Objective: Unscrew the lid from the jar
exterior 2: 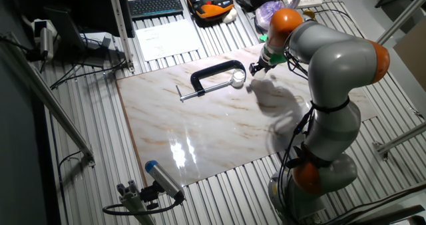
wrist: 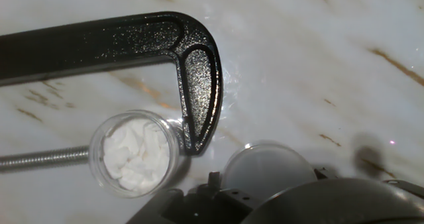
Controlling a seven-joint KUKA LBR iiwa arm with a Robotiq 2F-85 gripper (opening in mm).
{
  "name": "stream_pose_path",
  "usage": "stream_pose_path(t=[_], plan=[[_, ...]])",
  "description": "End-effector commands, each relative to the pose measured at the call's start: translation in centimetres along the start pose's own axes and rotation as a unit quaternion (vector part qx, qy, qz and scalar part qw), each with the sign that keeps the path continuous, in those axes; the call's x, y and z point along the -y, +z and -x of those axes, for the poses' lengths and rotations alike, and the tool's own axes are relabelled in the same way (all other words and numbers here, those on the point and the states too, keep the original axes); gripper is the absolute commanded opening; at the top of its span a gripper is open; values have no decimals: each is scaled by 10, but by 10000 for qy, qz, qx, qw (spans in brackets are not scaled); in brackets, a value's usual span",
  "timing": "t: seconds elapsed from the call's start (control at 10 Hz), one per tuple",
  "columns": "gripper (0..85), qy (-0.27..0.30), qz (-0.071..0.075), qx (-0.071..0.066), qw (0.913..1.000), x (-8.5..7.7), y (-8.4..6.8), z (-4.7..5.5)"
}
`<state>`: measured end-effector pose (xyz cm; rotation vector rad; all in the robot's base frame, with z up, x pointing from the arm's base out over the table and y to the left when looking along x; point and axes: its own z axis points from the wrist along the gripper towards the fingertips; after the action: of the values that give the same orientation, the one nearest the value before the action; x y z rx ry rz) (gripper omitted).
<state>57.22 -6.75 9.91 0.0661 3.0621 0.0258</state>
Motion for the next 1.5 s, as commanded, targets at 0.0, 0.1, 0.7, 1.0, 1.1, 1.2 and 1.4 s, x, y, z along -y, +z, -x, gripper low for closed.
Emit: stream_pose_path(t=[0.0, 0.1, 0.7, 1.0, 1.1, 1.2, 1.4], plan=[[0, 16, -2, -11, 10000, 0, 1, 0], [0, 23, 6, -11, 10000, 0, 3, 0], [0, 47, 12, -35, 10000, 0, 18, -1], [0, 62, 33, -13, 10000, 0, 27, -3], [0, 77, 25, -20, 10000, 0, 27, -2], [0, 100, 23, -36, 9999, 0, 29, -3], [0, 108, 46, -45, 9999, -1, 35, -3]])
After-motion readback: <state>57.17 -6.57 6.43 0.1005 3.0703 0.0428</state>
